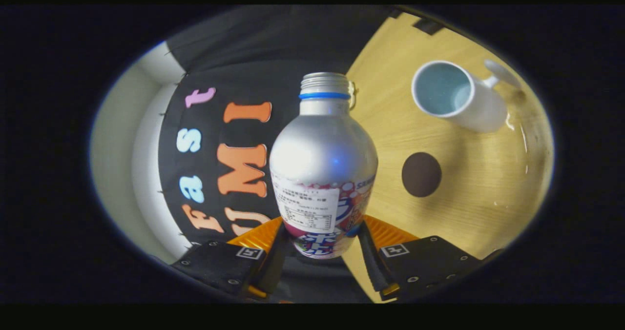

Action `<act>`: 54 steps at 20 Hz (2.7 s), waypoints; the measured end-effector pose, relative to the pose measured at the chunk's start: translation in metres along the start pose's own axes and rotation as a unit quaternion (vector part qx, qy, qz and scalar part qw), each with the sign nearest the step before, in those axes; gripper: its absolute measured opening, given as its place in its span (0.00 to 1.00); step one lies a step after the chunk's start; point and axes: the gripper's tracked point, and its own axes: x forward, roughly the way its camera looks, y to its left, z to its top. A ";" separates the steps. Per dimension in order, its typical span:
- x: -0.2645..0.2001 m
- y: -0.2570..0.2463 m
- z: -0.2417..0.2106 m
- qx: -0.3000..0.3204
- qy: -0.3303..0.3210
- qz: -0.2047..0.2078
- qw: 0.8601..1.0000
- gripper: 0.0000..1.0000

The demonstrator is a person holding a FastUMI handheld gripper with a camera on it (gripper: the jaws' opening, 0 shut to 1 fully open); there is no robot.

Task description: Take the bottle from table, then pour the juice into the cup, finally place the bottle on the coaster

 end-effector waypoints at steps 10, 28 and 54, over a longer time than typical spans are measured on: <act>0.010 -0.031 0.050 -0.334 -0.065 -0.119 0.933 0.72; 0.090 -0.089 0.049 -0.594 -0.060 -0.213 0.773 0.74; -0.098 0.024 -0.078 -0.625 -0.047 0.081 0.775 0.96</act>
